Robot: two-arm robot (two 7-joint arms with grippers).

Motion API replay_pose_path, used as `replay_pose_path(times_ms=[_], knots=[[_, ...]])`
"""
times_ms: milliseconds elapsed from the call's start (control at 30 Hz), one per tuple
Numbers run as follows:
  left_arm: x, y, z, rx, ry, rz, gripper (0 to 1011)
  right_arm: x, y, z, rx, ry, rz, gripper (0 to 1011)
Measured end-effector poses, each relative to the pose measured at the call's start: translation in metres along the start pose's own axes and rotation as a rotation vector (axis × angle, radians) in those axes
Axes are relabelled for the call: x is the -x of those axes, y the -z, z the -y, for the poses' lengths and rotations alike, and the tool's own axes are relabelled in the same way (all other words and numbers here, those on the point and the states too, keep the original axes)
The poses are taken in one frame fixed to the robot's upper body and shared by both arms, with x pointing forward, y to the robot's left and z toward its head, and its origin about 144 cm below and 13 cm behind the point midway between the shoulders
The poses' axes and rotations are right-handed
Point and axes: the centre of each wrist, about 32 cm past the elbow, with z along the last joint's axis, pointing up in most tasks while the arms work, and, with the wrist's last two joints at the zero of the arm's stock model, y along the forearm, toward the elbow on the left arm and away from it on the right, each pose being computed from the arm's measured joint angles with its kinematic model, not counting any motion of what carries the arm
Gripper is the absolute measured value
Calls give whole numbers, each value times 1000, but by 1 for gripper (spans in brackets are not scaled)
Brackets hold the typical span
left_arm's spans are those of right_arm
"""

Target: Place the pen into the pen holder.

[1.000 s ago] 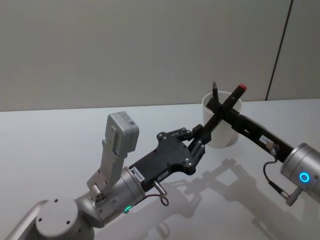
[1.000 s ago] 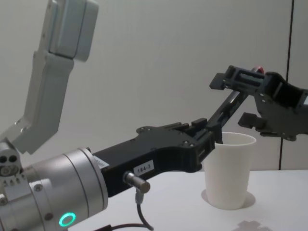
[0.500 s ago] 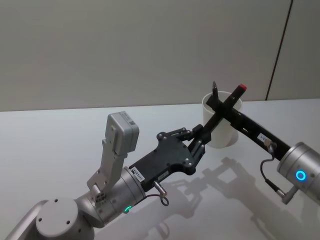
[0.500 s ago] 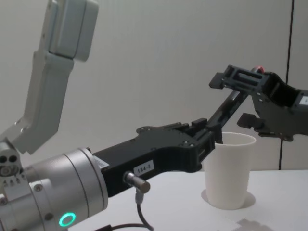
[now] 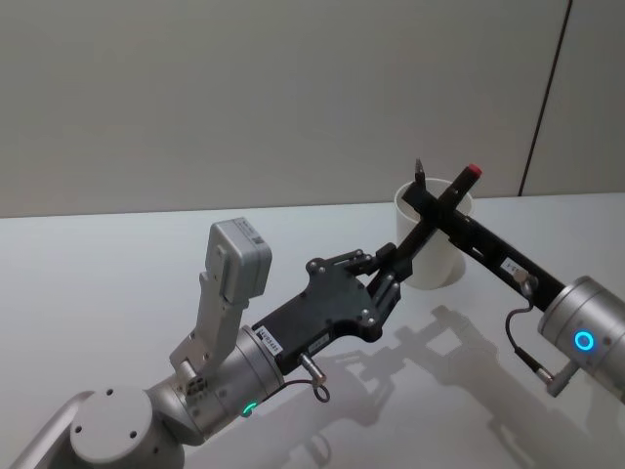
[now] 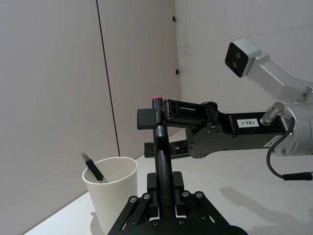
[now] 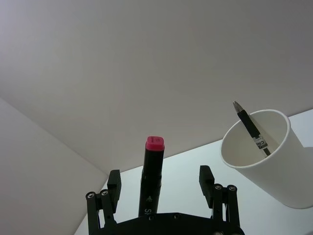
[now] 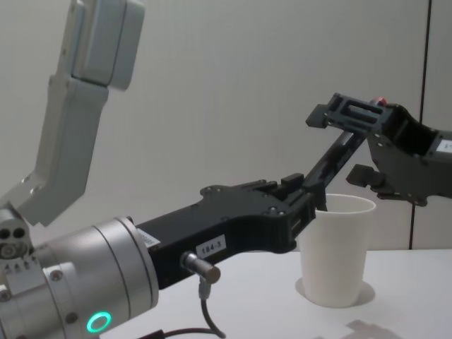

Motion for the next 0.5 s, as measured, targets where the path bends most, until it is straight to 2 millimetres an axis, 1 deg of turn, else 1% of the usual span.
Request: replay_pose_path(times_ms=[133,167,267,300,400,433,500], knots=[[0,0,0,0,0,0,178,0,0,0,-2,0,-1,997],[0,0,0,0,0,0,177,0,0,0,-2,0,-2,958],[0,0,0,0,0,0,178,0,0,0,-3,0,-3,918],[0,0,0,0,0,0,179,0,0,0,-3,0,-3,867],[0,0,0,0,0,0,178,0,0,-1,-4,0,-3,816],[0,0,0,0,0,0,178,0,0,-1,-4,0,-3,765],[0,0,0,0,0,0,178,0,1,-1,-4,0,-4,733]])
